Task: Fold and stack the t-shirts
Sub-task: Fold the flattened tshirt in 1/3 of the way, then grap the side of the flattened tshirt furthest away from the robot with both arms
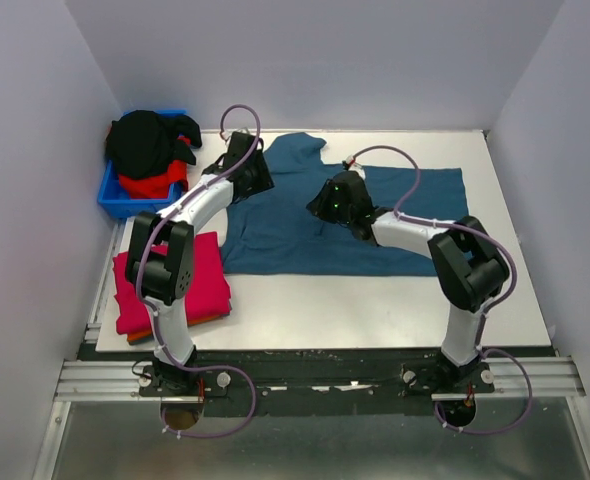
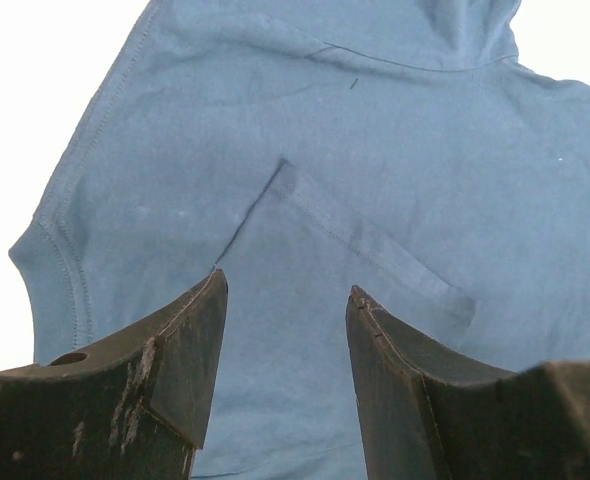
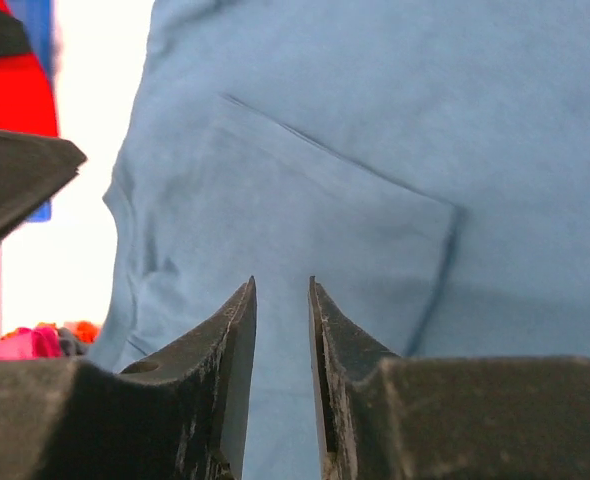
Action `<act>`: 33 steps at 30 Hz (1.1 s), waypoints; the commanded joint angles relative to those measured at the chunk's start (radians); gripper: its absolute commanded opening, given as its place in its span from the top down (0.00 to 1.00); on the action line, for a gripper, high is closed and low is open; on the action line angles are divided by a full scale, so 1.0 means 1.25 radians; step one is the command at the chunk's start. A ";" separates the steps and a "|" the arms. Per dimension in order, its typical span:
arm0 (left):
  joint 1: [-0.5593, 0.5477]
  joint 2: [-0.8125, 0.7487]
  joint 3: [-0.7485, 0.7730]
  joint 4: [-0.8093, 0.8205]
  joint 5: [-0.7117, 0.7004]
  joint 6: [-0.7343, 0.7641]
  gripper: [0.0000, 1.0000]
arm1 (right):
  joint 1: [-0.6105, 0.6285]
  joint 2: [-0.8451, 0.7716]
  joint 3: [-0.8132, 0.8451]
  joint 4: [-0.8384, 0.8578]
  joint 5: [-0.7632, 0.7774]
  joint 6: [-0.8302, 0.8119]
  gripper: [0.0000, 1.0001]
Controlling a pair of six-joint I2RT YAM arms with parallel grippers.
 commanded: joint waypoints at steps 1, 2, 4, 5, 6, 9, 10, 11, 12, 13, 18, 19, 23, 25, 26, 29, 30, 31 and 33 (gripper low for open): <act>0.001 -0.021 0.006 -0.016 -0.050 0.023 0.38 | 0.015 0.061 0.052 0.175 0.084 0.010 0.62; 0.001 -0.023 0.002 -0.012 -0.051 0.023 0.38 | 0.015 0.068 0.063 0.180 0.089 0.003 0.61; 0.001 -0.026 -0.004 -0.003 -0.050 0.022 0.38 | 0.015 0.089 0.084 0.179 0.102 -0.006 0.61; 0.001 -0.023 -0.004 -0.003 -0.051 0.021 0.38 | 0.015 0.091 0.097 0.155 0.120 -0.005 0.61; 0.001 -0.022 -0.001 -0.002 -0.051 0.020 0.38 | 0.015 0.091 0.101 0.149 0.140 -0.013 0.61; 0.002 -0.009 0.020 -0.007 -0.054 0.022 0.38 | 0.015 0.077 0.089 0.143 0.208 -0.018 0.55; 0.002 -0.001 0.031 -0.012 -0.056 0.023 0.38 | 0.014 0.071 0.081 0.143 0.225 -0.021 0.52; 0.003 0.007 0.041 -0.012 -0.056 0.025 0.38 | 0.013 0.067 0.078 0.143 0.240 -0.035 0.52; 0.003 0.017 0.054 -0.012 -0.057 0.030 0.38 | 0.011 0.067 0.076 0.134 0.256 -0.046 0.47; 0.006 0.033 0.073 -0.017 -0.059 0.032 0.38 | 0.007 0.065 0.075 0.125 0.267 -0.043 0.44; 0.025 0.144 0.229 -0.059 -0.046 0.038 0.38 | -0.025 0.051 0.063 0.114 0.224 -0.019 0.45; 0.030 0.171 0.266 -0.063 -0.039 0.040 0.38 | -0.029 0.049 0.061 0.111 0.222 -0.012 0.45; 0.054 0.288 0.446 -0.087 -0.008 0.041 0.37 | -0.040 0.057 0.063 0.121 0.203 0.015 0.45; 0.066 0.357 0.536 -0.104 0.017 0.034 0.37 | -0.040 0.064 0.074 0.121 0.193 0.013 0.45; 0.072 0.400 0.572 -0.106 0.026 0.030 0.37 | -0.041 0.068 0.079 0.116 0.192 0.013 0.45; 0.079 0.472 0.653 -0.076 0.056 0.021 0.35 | -0.046 0.066 0.078 0.112 0.176 0.005 0.45; 0.081 0.487 0.668 -0.058 0.058 0.018 0.34 | -0.048 0.062 0.072 0.118 0.166 0.000 0.45; 0.082 0.504 0.679 -0.043 0.058 0.013 0.33 | -0.052 0.055 0.064 0.127 0.151 -0.007 0.44; 0.086 0.532 0.698 -0.005 0.058 0.001 0.31 | -0.058 0.039 0.047 0.138 0.127 -0.019 0.44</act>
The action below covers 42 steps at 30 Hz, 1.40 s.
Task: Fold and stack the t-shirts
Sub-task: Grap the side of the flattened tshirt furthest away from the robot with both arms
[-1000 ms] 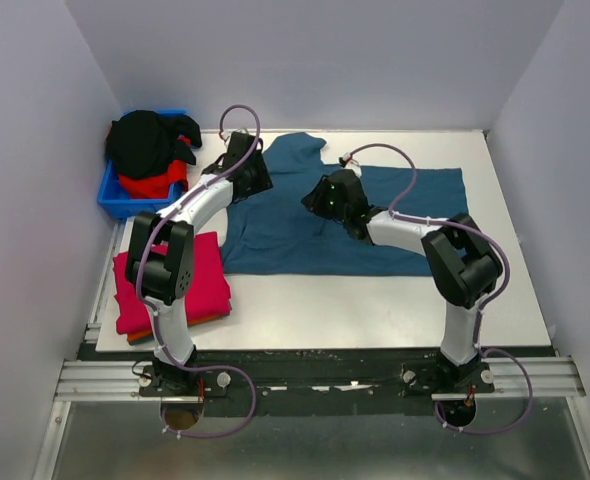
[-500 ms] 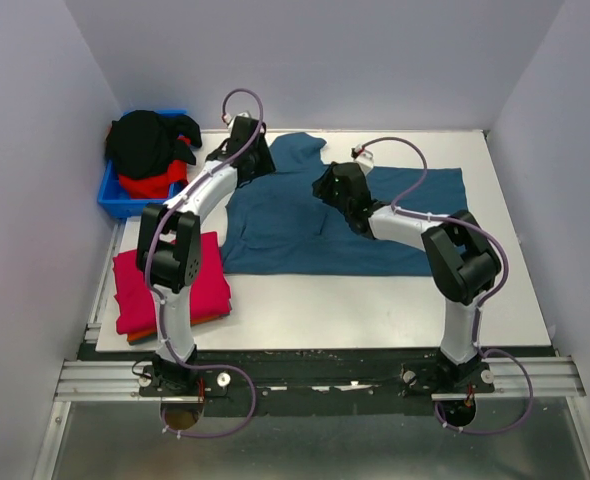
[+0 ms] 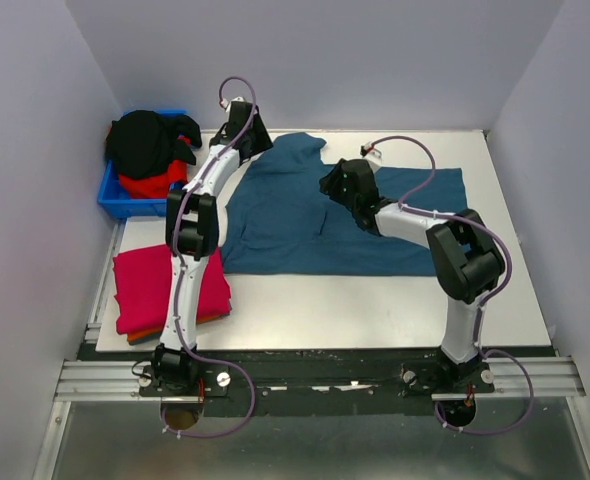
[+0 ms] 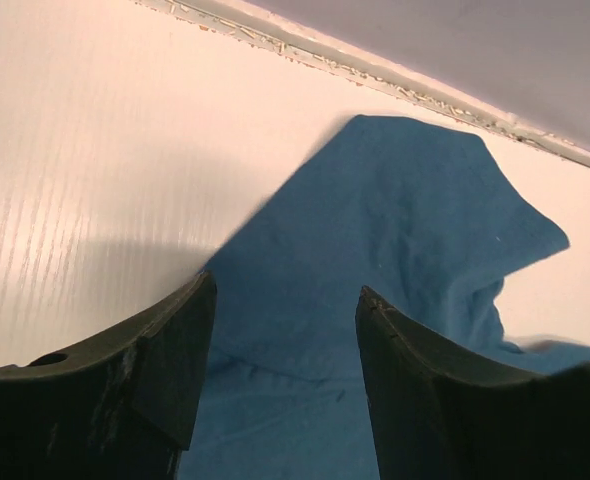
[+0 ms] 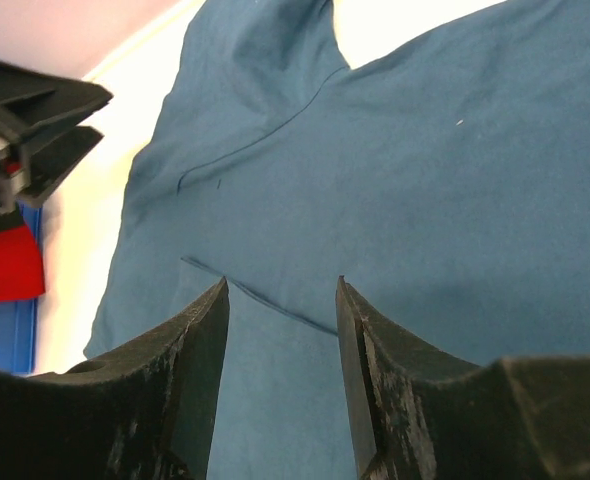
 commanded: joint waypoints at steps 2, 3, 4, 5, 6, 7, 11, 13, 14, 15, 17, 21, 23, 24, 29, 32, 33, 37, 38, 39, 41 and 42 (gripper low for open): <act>0.004 0.089 0.074 0.083 0.068 -0.031 0.31 | -0.018 -0.056 -0.042 0.023 -0.043 -0.029 0.44; 0.004 0.103 0.084 0.097 0.077 -0.035 0.31 | -0.022 -0.067 -0.050 0.024 -0.043 -0.032 0.44; 0.007 0.122 0.101 0.103 0.084 -0.041 0.31 | -0.027 -0.078 -0.060 0.025 -0.048 -0.035 0.44; 0.008 0.135 0.118 0.102 0.088 -0.050 0.31 | -0.032 -0.095 -0.071 0.030 -0.051 -0.038 0.45; 0.011 0.151 0.136 0.100 0.090 -0.058 0.31 | -0.038 -0.107 -0.079 0.032 -0.056 -0.038 0.45; 0.012 0.162 0.149 0.099 0.090 -0.066 0.31 | -0.042 -0.118 -0.087 0.034 -0.060 -0.040 0.45; 0.013 0.182 0.154 0.095 0.062 -0.069 0.31 | -0.061 -0.161 -0.108 0.030 -0.081 -0.051 0.45; 0.014 0.186 0.152 0.095 0.057 -0.066 0.31 | -0.069 -0.179 -0.122 0.021 -0.086 -0.052 0.45; 0.015 0.188 0.152 0.095 0.055 -0.066 0.31 | -0.076 -0.188 -0.128 0.014 -0.086 -0.051 0.45; 0.018 0.190 0.154 0.093 0.050 -0.066 0.31 | -0.081 -0.196 -0.133 0.004 -0.087 -0.052 0.45; 0.022 0.189 0.151 0.093 0.044 -0.064 0.32 | -0.097 -0.213 -0.141 -0.017 -0.090 -0.056 0.45; 0.028 0.148 0.091 0.117 0.024 -0.044 0.32 | -0.130 -0.254 -0.156 -0.055 -0.083 -0.071 0.46; 0.033 0.139 0.080 0.120 0.029 -0.052 0.32 | -0.149 -0.271 -0.167 -0.071 -0.087 -0.071 0.46; 0.035 0.147 0.096 0.101 0.031 -0.058 0.32 | -0.159 -0.278 -0.171 -0.075 -0.096 -0.066 0.46; 0.042 0.175 0.143 0.029 0.023 -0.090 0.34 | -0.177 -0.302 -0.189 -0.079 -0.132 -0.051 0.46; 0.044 0.171 0.128 0.019 0.019 -0.099 0.34 | -0.177 -0.307 -0.193 -0.082 -0.141 -0.054 0.46; 0.044 0.175 0.129 0.017 0.032 -0.100 0.35 | -0.177 -0.307 -0.192 -0.088 -0.141 -0.052 0.46; 0.045 0.183 0.132 0.023 0.101 -0.118 0.39 | -0.186 -0.312 -0.183 -0.110 -0.148 -0.056 0.47; 0.045 0.186 0.133 0.022 0.111 -0.123 0.40 | -0.187 -0.312 -0.182 -0.112 -0.151 -0.056 0.47; 0.044 0.189 0.134 0.024 0.117 -0.126 0.41 | -0.188 -0.314 -0.182 -0.112 -0.153 -0.057 0.47; 0.041 0.199 0.144 0.033 0.143 -0.127 0.45 | -0.189 -0.316 -0.184 -0.114 -0.155 -0.059 0.47; 0.040 0.206 0.155 0.030 0.151 -0.131 0.46 | -0.191 -0.318 -0.184 -0.115 -0.155 -0.060 0.47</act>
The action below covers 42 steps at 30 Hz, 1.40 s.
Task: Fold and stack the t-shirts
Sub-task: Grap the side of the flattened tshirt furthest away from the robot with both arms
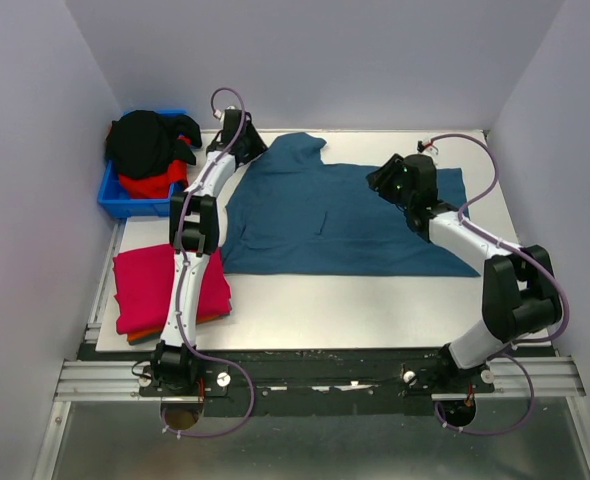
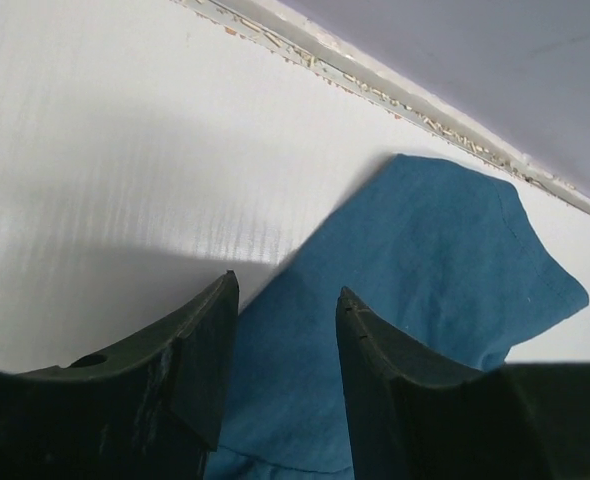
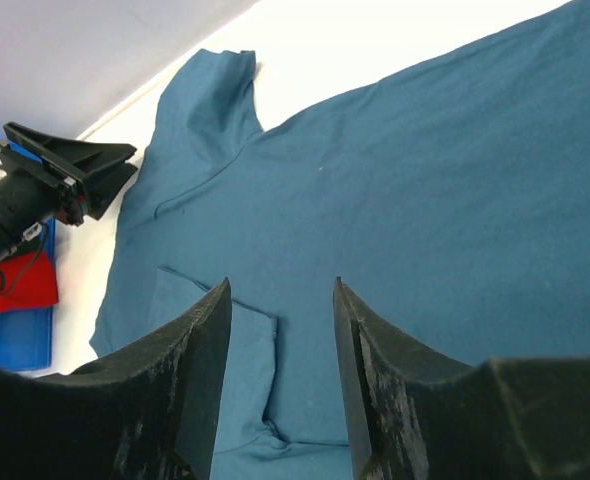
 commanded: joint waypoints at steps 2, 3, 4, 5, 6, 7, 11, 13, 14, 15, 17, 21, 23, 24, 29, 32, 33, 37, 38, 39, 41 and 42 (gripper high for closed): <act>-0.009 0.049 0.043 -0.029 0.076 -0.022 0.46 | -0.009 -0.027 -0.005 -0.028 -0.022 -0.007 0.47; -0.009 0.050 0.043 -0.028 0.080 -0.024 0.46 | -0.010 -0.028 -0.006 -0.029 -0.026 -0.007 0.47; -0.009 0.053 0.043 -0.026 0.081 -0.025 0.47 | -0.012 -0.027 -0.005 -0.031 -0.026 -0.007 0.48; -0.009 0.054 0.043 -0.023 0.086 -0.025 0.47 | -0.013 -0.026 -0.004 -0.034 -0.027 -0.007 0.48; -0.008 0.055 0.043 -0.017 0.090 -0.025 0.49 | -0.014 -0.027 -0.001 -0.037 -0.027 -0.010 0.48; -0.008 0.058 0.041 -0.003 0.099 -0.025 0.50 | -0.016 -0.026 0.001 -0.042 -0.025 -0.011 0.48; -0.003 0.075 0.044 0.080 0.142 -0.038 0.62 | -0.041 -0.020 0.038 -0.108 -0.015 -0.015 0.49; 0.000 0.085 0.047 0.111 0.163 -0.051 0.71 | -0.065 -0.017 0.058 -0.143 -0.015 -0.016 0.49; 0.001 0.088 0.047 0.121 0.165 -0.057 0.76 | -0.078 -0.016 0.068 -0.160 -0.014 -0.015 0.50; 0.001 0.092 0.047 0.125 0.166 -0.062 0.80 | -0.092 -0.017 0.072 -0.184 -0.017 -0.011 0.50; 0.003 0.098 0.052 0.117 0.166 -0.071 0.91 | -0.118 -0.022 0.075 -0.196 -0.033 -0.006 0.50; 0.011 0.068 -0.006 0.158 0.177 -0.078 1.00 | -0.160 0.002 0.115 -0.247 -0.049 -0.015 0.50; 0.014 0.037 -0.044 0.187 0.180 -0.071 1.00 | -0.182 0.042 0.180 -0.331 -0.027 -0.026 0.50; 0.016 0.021 -0.058 0.198 0.184 -0.063 1.00 | -0.194 0.069 0.221 -0.378 -0.012 -0.031 0.50; 0.017 -0.069 -0.186 0.300 0.201 -0.046 1.00 | -0.276 0.185 0.359 -0.505 0.008 -0.064 0.50; 0.017 -0.093 -0.220 0.315 0.211 -0.043 1.00 | -0.319 0.256 0.428 -0.554 0.029 -0.085 0.50; 0.017 -0.101 -0.227 0.315 0.214 -0.039 1.00 | -0.335 0.282 0.456 -0.573 0.029 -0.083 0.51; 0.017 -0.109 -0.238 0.312 0.209 -0.027 1.00 | -0.383 0.374 0.548 -0.587 -0.011 -0.098 0.52; 0.017 -0.109 -0.239 0.310 0.206 -0.025 1.00 | -0.395 0.404 0.592 -0.610 -0.027 -0.097 0.52; 0.017 -0.110 -0.238 0.311 0.207 -0.024 1.00 | -0.403 0.440 0.641 -0.634 -0.038 -0.104 0.52; 0.016 -0.108 -0.235 0.315 0.211 -0.025 1.00 | -0.415 0.507 0.747 -0.691 -0.040 -0.112 0.52; 0.016 -0.109 -0.235 0.317 0.211 -0.028 1.00 | -0.416 0.540 0.796 -0.713 -0.037 -0.115 0.52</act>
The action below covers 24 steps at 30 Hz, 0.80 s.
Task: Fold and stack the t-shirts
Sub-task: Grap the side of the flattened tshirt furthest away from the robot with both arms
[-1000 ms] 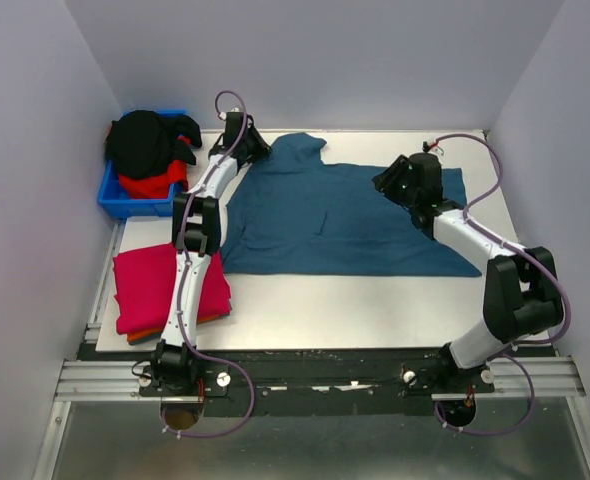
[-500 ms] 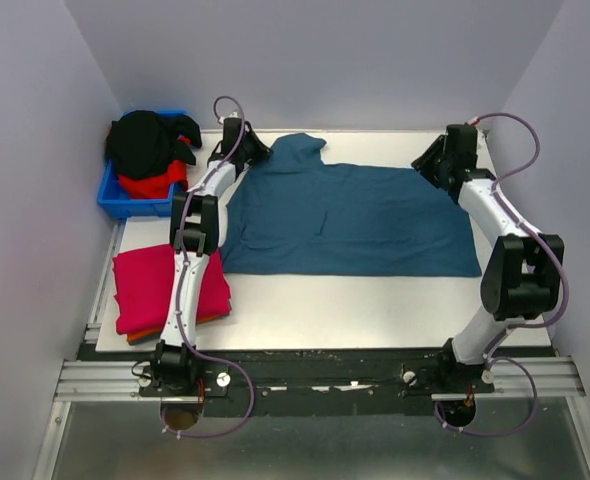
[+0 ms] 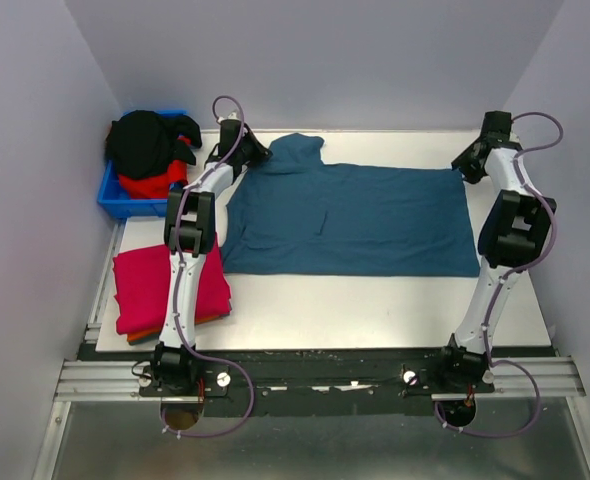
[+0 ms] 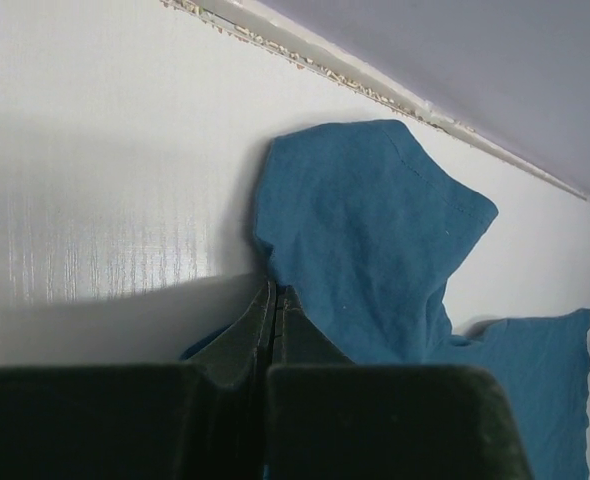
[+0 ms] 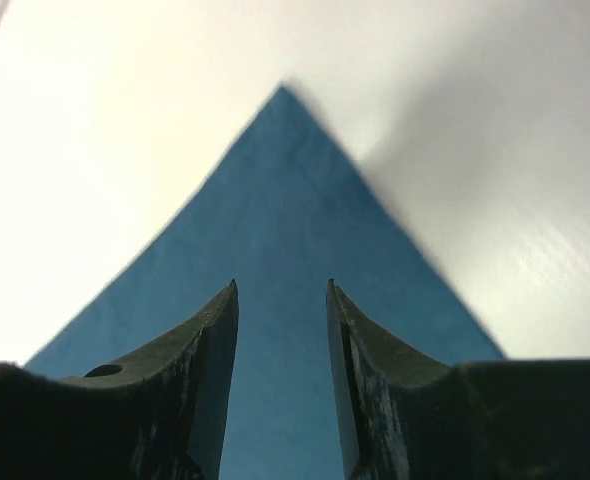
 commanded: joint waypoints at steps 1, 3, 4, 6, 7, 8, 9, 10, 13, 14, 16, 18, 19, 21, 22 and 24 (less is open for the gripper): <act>0.001 -0.047 -0.003 0.032 0.024 0.011 1.00 | -0.022 0.123 0.199 -0.137 -0.025 -0.037 0.52; -0.003 -0.048 0.002 0.032 0.025 0.012 1.00 | -0.031 0.165 0.259 -0.151 -0.026 -0.041 0.52; -0.004 -0.047 -0.001 0.033 0.024 0.013 1.00 | -0.036 0.184 0.289 -0.158 -0.031 -0.039 0.51; -0.008 -0.047 -0.001 0.035 0.023 0.012 1.00 | -0.047 0.224 0.336 -0.175 -0.041 -0.034 0.51; -0.008 -0.048 0.000 0.036 0.023 0.012 1.00 | -0.051 0.236 0.350 -0.175 -0.051 -0.033 0.51; -0.008 -0.048 -0.001 0.036 0.023 0.010 1.00 | -0.053 0.251 0.359 -0.174 -0.058 -0.033 0.51; -0.008 -0.048 -0.003 0.040 0.023 0.008 1.00 | -0.055 0.271 0.369 -0.174 -0.061 -0.028 0.51; -0.008 -0.048 -0.003 0.038 0.022 0.008 1.00 | -0.056 0.279 0.380 -0.171 -0.061 -0.025 0.51; -0.008 -0.048 -0.003 0.041 0.022 0.008 1.00 | -0.057 0.320 0.432 -0.187 -0.096 -0.017 0.51; -0.008 -0.048 -0.003 0.041 0.022 0.007 1.00 | -0.057 0.322 0.442 -0.187 -0.089 -0.009 0.51; -0.008 -0.049 -0.005 0.041 0.023 0.008 1.00 | -0.058 0.325 0.447 -0.181 -0.069 0.005 0.50; -0.008 -0.049 -0.008 0.044 0.027 0.007 1.00 | -0.060 0.330 0.441 -0.159 -0.069 0.026 0.46; -0.008 -0.049 -0.009 0.047 0.029 0.007 1.00 | -0.062 0.337 0.442 -0.147 -0.077 0.028 0.37; -0.008 -0.049 -0.009 0.048 0.029 0.005 1.00 | -0.065 0.352 0.462 -0.147 -0.071 0.045 0.30; -0.008 -0.050 -0.011 0.048 0.030 0.006 1.00 | -0.065 0.351 0.463 -0.144 -0.069 0.053 0.30; -0.008 -0.053 -0.013 0.048 0.030 0.006 1.00 | -0.065 0.340 0.450 -0.128 -0.025 0.067 0.32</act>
